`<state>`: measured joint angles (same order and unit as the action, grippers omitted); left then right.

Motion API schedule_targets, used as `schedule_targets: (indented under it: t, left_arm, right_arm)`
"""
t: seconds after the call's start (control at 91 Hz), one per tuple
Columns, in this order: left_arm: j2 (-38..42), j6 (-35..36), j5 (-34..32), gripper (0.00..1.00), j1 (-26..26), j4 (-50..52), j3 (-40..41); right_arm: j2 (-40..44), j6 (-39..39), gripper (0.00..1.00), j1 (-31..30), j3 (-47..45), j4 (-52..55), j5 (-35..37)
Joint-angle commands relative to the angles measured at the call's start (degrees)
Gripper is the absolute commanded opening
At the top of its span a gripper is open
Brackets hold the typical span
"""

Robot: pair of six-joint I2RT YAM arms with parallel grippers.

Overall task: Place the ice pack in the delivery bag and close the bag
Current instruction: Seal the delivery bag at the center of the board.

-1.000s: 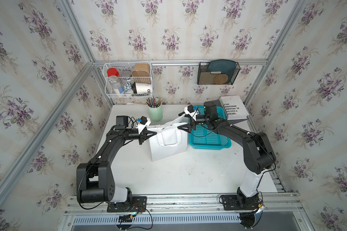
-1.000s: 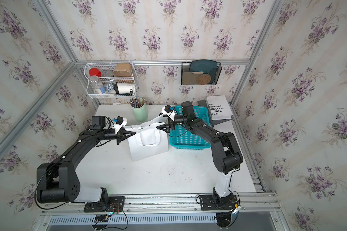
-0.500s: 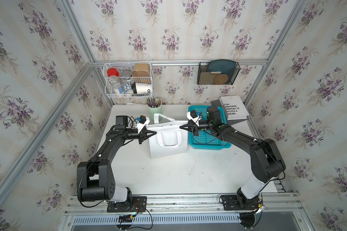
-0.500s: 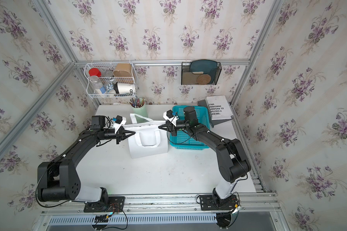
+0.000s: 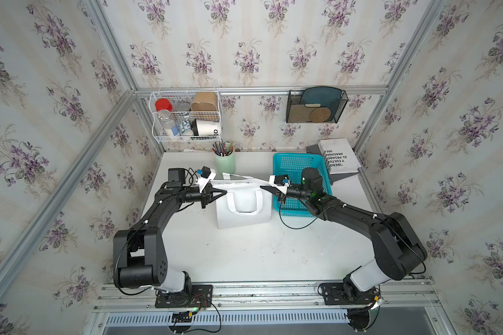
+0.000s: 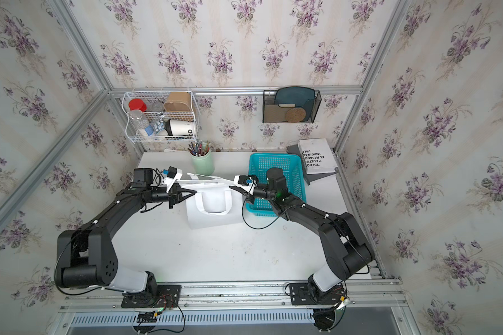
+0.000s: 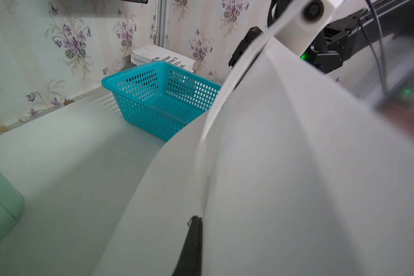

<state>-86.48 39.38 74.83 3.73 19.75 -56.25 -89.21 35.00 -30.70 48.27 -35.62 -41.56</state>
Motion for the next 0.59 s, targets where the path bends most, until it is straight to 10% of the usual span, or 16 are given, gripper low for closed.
schedule_targets:
  t: [0.0, 0.297, 0.582]
  left_arm:
    - [-1.45, -1.67, -0.60, 0.00, 1.20, 1.45, -1.73]
    - [-5.10, 0.45, 1.29, 0.00, 1.34, 10.37, -7.18]
    - [-3.34, 0.42, 0.21, 0.25, 1.32, 12.17, -8.34]
  right_arm:
    - [1.11, 7.84, 0.00, 0.29, -5.40, -7.66, 9.92]
    - [-0.28, 17.67, 0.00, -4.33, -9.21, -15.99, 22.22]
    - [-0.79, 19.93, 0.00, -5.70, -10.10, -18.69, 24.84]
